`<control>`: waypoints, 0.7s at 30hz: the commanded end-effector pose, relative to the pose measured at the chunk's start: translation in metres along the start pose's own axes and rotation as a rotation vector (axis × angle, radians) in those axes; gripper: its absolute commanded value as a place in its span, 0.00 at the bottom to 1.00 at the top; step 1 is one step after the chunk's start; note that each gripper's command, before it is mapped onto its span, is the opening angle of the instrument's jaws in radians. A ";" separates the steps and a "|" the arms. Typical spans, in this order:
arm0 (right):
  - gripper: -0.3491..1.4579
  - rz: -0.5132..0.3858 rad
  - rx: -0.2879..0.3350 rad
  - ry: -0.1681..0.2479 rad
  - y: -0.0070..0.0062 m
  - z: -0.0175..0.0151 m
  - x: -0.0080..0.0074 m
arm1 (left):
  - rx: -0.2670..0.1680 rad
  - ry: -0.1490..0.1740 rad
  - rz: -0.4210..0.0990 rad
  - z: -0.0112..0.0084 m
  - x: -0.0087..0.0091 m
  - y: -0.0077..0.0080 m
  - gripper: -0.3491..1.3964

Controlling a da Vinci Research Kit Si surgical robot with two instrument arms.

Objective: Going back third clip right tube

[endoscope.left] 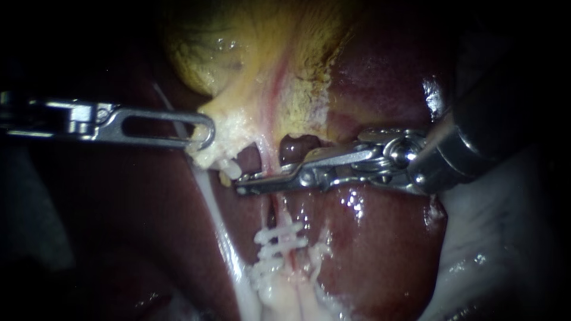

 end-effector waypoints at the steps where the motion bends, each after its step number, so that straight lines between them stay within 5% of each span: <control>1: 0.00 -0.001 -0.001 0.001 0.0000 0.0000 0.0000 | 0.001 0.000 0.000 0.0000 0.0000 0.0000 0.00; 8: 0.00 -0.015 0.001 -0.002 0.0002 -0.0001 -0.0002 | 0.002 0.002 0.000 0.0001 0.0001 -0.0001 0.00; 13: 0.40 -0.172 0.023 0.027 0.0004 -0.0001 -0.0003 | 0.004 0.004 0.000 0.0000 0.0001 -0.0002 0.00; 21: 0.47 -0.338 -0.015 0.062 0.0004 -0.0002 -0.0004 | 0.004 0.005 0.000 0.0000 0.0001 -0.0002 0.00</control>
